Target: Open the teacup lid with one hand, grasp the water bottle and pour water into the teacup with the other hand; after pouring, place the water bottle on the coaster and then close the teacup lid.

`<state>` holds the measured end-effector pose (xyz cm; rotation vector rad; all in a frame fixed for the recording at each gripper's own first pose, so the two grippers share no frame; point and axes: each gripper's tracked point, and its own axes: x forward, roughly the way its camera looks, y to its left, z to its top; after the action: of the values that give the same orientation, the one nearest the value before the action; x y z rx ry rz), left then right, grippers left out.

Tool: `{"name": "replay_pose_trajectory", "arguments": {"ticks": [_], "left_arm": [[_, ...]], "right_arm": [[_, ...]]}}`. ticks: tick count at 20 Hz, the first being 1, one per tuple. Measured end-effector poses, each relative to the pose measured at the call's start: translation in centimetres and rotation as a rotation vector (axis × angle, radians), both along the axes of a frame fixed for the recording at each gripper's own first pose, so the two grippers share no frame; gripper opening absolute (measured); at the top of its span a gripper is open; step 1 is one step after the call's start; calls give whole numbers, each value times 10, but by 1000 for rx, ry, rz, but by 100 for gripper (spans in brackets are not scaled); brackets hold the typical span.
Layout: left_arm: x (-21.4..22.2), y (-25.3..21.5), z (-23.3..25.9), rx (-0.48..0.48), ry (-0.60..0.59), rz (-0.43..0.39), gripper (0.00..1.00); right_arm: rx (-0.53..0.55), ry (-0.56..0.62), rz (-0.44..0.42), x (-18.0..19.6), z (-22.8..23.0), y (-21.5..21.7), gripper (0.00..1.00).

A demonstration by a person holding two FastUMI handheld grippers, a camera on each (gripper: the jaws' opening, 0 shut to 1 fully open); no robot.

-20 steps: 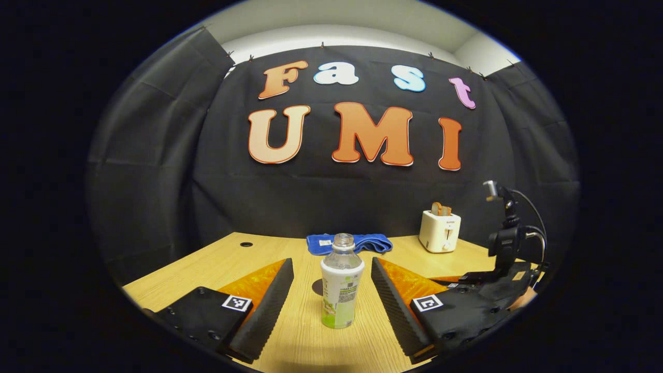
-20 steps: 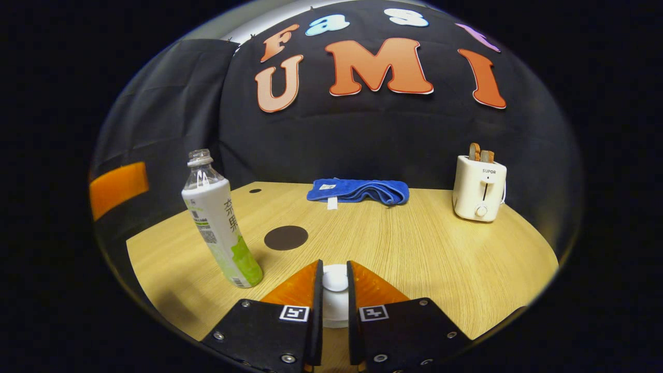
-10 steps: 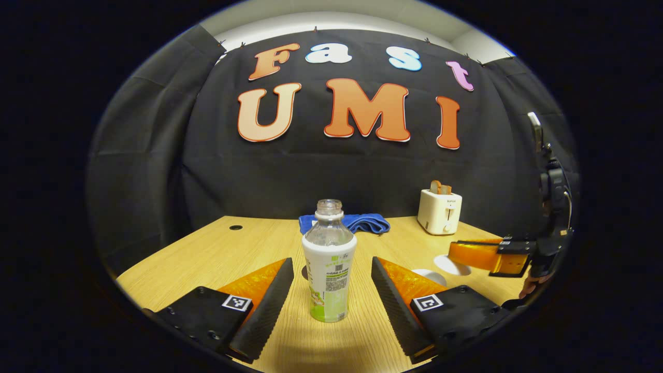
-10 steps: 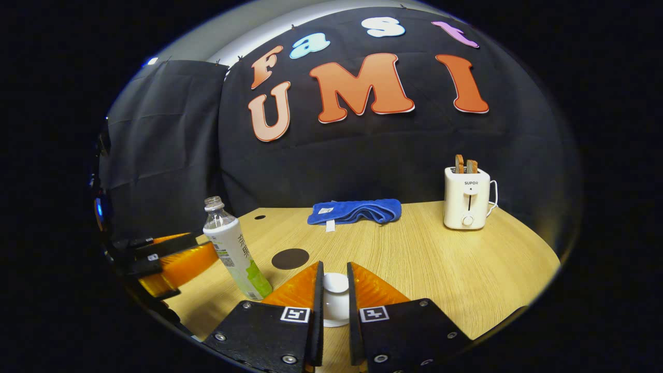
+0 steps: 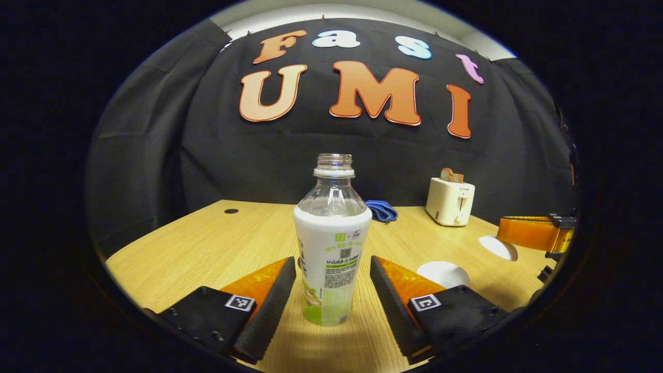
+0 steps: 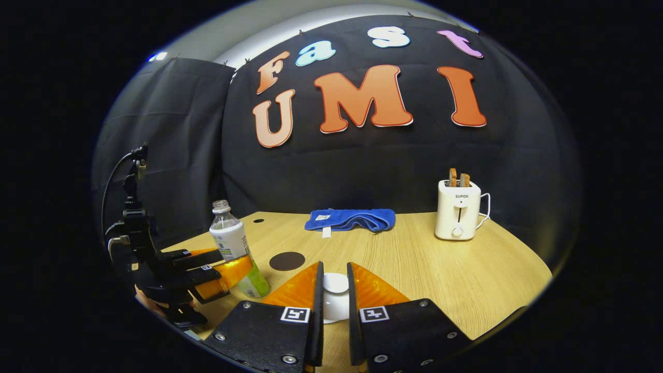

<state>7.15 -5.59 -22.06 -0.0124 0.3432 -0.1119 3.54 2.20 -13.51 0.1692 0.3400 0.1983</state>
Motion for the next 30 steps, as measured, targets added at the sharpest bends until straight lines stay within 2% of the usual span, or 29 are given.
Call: {"name": "replay_pose_trajectory", "arguments": {"ticks": [1,5,7,11,14,19,25,27,30], "left_arm": [[3,0,-2,-5,-4,5,75],[8,0,-2,3,-15,-6,70],[9,1,-2,46,-11,-16,66],[15,10,9,207,-35,-21,67],[16,9,15,308,-42,-62,66],[26,10,21,540,-65,-114,67],[23,-9,13,781,-87,-236,63],[22,-13,11,872,-99,-263,65],[22,-22,6,956,-106,-309,63]], "right_arm": [[1,6,-5,-1,-2,-3,20],[-5,9,-21,-4,-4,-12,20],[-15,4,-32,-3,-3,-17,20],[-11,-6,-50,-5,2,-28,20],[-15,-20,-65,-7,6,-38,20],[3,-37,-96,-10,13,-55,20],[34,-49,-127,-9,20,-69,20],[28,-50,-132,-10,20,-74,20],[26,-56,-144,-12,22,-81,20]]}}
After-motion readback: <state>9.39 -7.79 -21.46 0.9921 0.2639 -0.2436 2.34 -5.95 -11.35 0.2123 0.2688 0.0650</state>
